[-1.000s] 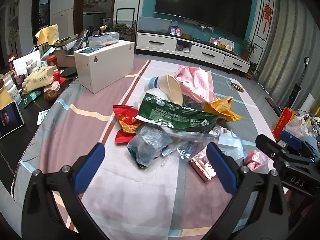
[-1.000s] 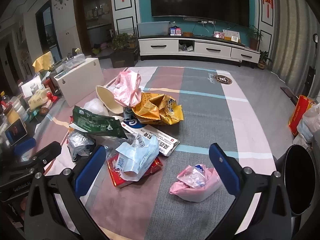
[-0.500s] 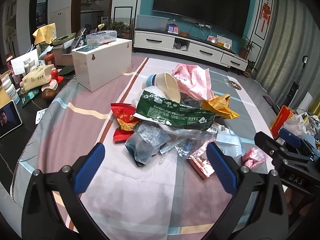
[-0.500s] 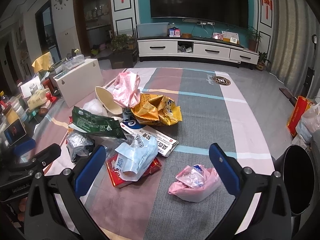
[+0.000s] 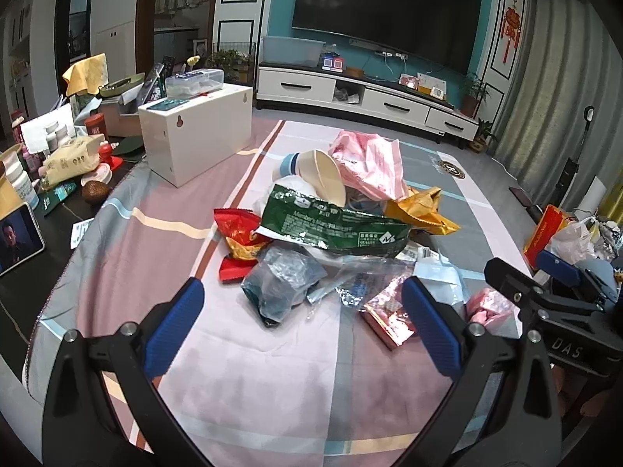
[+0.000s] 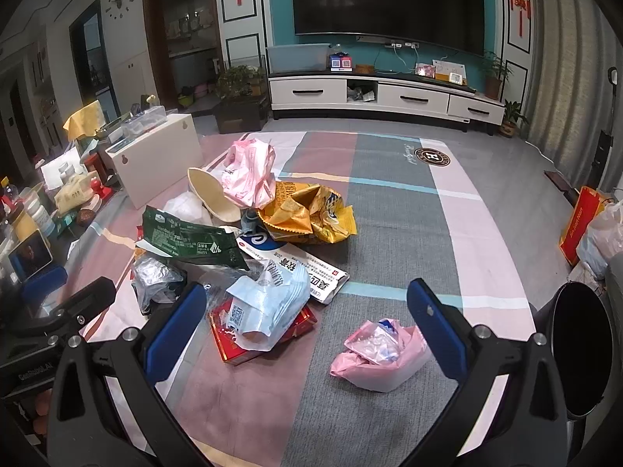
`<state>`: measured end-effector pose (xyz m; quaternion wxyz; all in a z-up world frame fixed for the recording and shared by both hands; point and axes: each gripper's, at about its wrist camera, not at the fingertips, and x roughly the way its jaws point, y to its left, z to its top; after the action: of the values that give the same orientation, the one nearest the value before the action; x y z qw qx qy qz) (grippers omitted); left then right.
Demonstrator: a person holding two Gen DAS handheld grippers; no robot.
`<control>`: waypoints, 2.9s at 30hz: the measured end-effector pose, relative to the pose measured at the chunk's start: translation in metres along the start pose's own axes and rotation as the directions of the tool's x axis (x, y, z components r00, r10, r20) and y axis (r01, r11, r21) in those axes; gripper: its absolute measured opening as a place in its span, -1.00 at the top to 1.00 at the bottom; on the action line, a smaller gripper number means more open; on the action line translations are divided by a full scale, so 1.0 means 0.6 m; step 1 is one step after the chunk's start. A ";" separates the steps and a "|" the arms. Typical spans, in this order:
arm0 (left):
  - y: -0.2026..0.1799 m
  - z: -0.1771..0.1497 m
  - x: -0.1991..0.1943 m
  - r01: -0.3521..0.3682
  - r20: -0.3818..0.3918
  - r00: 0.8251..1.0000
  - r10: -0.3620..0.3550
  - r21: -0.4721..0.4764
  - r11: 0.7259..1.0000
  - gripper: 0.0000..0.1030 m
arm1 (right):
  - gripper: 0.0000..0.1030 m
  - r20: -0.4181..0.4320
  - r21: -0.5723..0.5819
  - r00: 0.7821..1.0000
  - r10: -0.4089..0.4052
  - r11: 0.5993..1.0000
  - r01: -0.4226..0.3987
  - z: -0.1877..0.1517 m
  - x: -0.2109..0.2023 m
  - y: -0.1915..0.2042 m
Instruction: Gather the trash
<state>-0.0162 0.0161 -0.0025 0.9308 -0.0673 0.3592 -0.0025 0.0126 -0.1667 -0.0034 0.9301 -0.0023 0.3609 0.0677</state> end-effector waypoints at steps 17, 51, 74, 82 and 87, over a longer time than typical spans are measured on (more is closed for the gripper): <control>-0.002 -0.005 0.006 0.073 -0.035 0.997 -0.074 -0.030 0.997 -0.95 | -0.95 -0.016 0.025 1.000 0.019 1.000 -0.019 0.001 -0.004 -0.013; -0.170 0.056 0.120 0.376 -0.244 0.901 -0.358 0.031 0.926 -0.41 | -0.58 -0.243 0.332 0.970 0.000 0.940 0.083 -0.056 0.067 -0.167; -0.157 -0.001 0.202 0.308 -0.357 0.887 -0.294 -0.019 0.951 0.43 | -0.24 -0.285 0.354 0.944 0.167 0.933 -0.058 -0.078 0.108 -0.142; -0.158 0.013 0.132 0.360 -0.263 0.895 -0.360 -0.051 0.931 0.52 | -0.23 -0.200 0.375 0.969 0.147 0.925 -0.063 -0.060 0.054 -0.173; -0.171 0.031 0.058 0.417 -0.174 0.893 -0.415 -0.028 0.908 0.52 | -0.23 -0.100 0.384 0.990 0.095 0.922 -0.050 -0.046 -0.007 -0.201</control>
<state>0.0267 -0.0852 0.0012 0.8737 -0.1375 0.4172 -0.2093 0.0065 -0.2884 -0.0261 0.8869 0.1876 0.4210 0.0306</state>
